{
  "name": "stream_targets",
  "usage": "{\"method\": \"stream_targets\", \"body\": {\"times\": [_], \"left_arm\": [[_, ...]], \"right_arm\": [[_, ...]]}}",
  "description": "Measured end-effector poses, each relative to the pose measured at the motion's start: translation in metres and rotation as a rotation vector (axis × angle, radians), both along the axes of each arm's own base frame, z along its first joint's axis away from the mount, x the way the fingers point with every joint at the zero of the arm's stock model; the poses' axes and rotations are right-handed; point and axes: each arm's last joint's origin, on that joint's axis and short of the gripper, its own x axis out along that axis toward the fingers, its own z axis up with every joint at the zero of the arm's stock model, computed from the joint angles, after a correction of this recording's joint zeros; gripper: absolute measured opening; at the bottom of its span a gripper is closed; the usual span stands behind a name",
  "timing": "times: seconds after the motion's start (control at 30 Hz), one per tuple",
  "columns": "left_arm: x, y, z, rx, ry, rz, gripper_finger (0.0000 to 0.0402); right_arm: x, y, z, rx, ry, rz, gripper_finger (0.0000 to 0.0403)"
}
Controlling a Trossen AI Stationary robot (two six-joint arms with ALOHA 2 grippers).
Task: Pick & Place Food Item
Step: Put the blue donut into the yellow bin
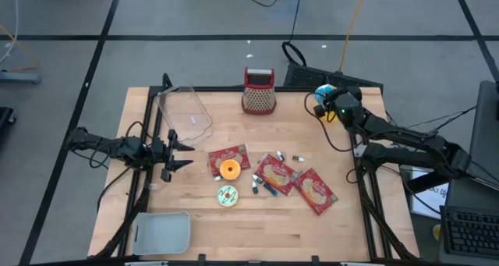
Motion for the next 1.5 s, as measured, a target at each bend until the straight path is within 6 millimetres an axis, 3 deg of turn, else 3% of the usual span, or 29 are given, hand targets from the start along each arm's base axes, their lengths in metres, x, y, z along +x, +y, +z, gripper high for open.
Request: {"method": "stream_targets", "body": {"times": [0.13,0.3,0.57,0.77,1.27,1.5], "left_arm": [[0.000,0.000,0.000,0.000,0.000,0.000,0.0209],[0.000,0.000,0.000,0.000,0.000,0.000,0.0209],[0.000,0.000,0.000,0.000,0.000,0.000,0.0209],[0.000,0.000,0.000,0.000,0.000,0.000,0.0209],[0.000,0.000,0.000,0.000,0.000,0.000,0.0209],[0.000,0.000,0.000,0.000,0.000,0.000,0.0209]], "right_arm": [[-0.002,-0.013,0.014,0.032,0.029,-0.045,0.0113],[-0.005,-0.038,0.024,0.215,0.055,-0.060,0.0095],[-0.015,-0.067,-0.013,0.499,0.117,-0.096,0.0076],[-0.014,-0.072,-0.025,0.534,0.170,-0.098,0.0075],[-0.014,-0.073,-0.027,0.537,0.179,-0.097,0.0077],[-0.014,-0.072,-0.027,0.546,0.194,-0.088,0.0129]]}}
